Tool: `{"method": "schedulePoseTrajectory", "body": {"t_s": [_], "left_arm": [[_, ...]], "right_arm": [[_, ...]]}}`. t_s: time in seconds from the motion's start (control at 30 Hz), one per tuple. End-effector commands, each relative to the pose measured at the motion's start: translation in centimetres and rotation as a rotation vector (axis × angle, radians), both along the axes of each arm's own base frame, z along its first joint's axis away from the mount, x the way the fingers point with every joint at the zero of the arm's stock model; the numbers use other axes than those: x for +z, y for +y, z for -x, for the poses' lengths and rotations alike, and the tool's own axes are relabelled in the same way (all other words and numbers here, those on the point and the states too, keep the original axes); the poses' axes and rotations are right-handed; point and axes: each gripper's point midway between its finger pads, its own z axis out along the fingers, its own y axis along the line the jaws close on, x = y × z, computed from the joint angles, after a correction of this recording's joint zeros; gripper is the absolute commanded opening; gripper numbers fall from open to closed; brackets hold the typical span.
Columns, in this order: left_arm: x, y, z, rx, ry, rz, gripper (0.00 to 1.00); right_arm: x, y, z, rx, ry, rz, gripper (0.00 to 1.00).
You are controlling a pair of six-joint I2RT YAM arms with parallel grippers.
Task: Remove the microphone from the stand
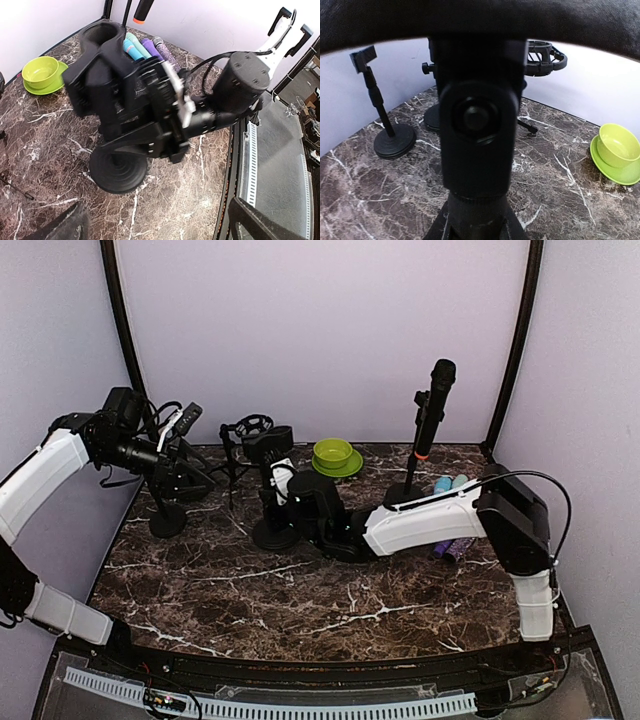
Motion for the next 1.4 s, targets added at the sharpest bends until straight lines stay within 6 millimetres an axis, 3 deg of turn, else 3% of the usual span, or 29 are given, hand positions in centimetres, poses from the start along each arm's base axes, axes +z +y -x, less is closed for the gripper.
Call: {"method": "schedulePoseTrajectory", "body": {"t_s": [0.0,0.13,0.43,0.67,0.8,0.9,1.1,1.2,1.37], "left_arm": [[-0.1,0.3,0.2,0.011,-0.011,-0.009,0.99],[-0.2,0.3,0.2,0.010,-0.015,-0.012,0.99],[-0.4,0.3,0.2,0.001,-0.018,-0.023,0.99],[-0.2,0.5,0.3,-0.003,-0.030,-0.036,0.99],[-0.2,0.5,0.4,-0.009,-0.031,-0.035,0.99],[-0.5,0.5,0.4,-0.009,-0.026,-0.037,0.99],[-0.1,0.3,0.4,-0.017,-0.025,-0.023,0.99],[0.1,0.3,0.5,-0.015,-0.026,-0.017,0.99],[0.7,0.2,0.6,-0.017,-0.037,-0.003,0.99]], "right_arm": [[3.6,0.6,-3.8,-0.098,-0.130,-0.108,0.00],[2.3,0.8,-6.6,-0.161,-0.154,-0.083,0.00],[1.2,-1.1,-13.5,-0.280,-0.137,-0.139,0.00],[-0.5,-0.5,-16.9,-0.302,-0.154,-0.111,0.00],[-1.8,-0.4,-17.7,-0.306,-0.134,-0.102,0.02],[-2.7,-0.3,-17.5,-0.294,-0.106,-0.097,0.12],[-3.5,-1.1,-16.5,-0.284,-0.052,-0.097,0.57],[-2.8,-1.8,-15.8,-0.282,-0.029,-0.118,0.74],[-0.4,-3.5,-14.1,-0.287,0.023,-0.179,0.92]]}}
